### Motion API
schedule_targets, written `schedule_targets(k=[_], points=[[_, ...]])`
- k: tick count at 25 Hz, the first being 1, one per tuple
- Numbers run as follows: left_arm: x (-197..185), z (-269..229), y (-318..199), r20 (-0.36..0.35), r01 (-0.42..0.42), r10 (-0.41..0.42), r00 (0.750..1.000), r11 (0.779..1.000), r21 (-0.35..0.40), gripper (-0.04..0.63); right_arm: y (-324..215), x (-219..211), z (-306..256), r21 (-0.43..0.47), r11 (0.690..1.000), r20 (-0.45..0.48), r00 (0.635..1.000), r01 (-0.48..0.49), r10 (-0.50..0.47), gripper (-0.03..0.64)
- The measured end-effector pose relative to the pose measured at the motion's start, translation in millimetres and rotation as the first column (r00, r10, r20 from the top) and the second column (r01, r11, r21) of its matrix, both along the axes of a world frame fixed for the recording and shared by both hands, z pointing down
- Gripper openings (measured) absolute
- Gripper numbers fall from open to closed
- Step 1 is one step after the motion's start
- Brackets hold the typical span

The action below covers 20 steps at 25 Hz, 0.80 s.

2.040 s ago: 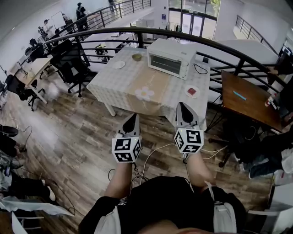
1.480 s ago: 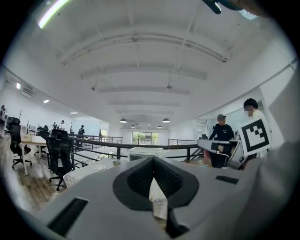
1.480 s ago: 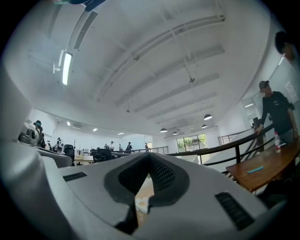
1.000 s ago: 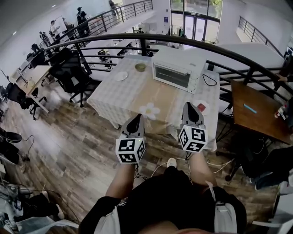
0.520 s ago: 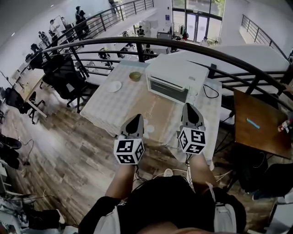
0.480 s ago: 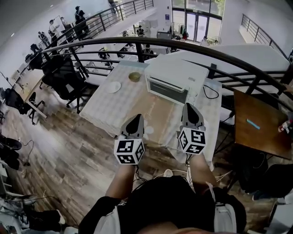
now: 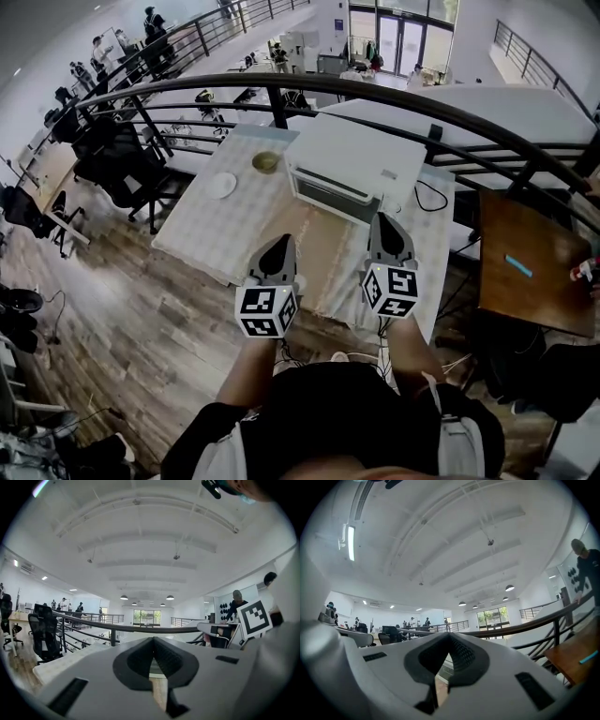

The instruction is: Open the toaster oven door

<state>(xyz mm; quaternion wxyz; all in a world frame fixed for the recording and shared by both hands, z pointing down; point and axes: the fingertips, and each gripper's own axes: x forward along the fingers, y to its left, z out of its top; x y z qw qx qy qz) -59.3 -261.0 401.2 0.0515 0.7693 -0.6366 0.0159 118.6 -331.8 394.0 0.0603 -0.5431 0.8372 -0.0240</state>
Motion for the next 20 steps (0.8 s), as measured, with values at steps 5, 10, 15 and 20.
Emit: schedule_targets(k=[5, 10, 15, 20], points=[[-11, 8, -22, -0.007, -0.035, 0.035, 0.999, 0.999, -0.015, 0.012, -18, -4, 8, -0.016, 0.999, 0.003, 0.999, -0.047, 0.047, 0.003], [-17, 1, -34, -0.003, -0.094, 0.094, 0.996, 0.996, -0.009, 0.012, -23, 5, 13, -0.065, 0.988, 0.051, 0.989, -0.138, 0.141, 0.059], [-25, 5, -40, -0.008, -0.123, 0.123, 0.992, 0.992, -0.018, 0.012, -38, 13, 40, -0.199, 0.961, 0.112, 0.970, -0.192, 0.217, 0.094], [-31, 11, -42, -0.010, -0.143, 0.143, 0.990, 0.989, -0.032, 0.012, -57, 12, 68, -0.324, 0.929, 0.168, 0.955, -0.181, 0.245, 0.103]])
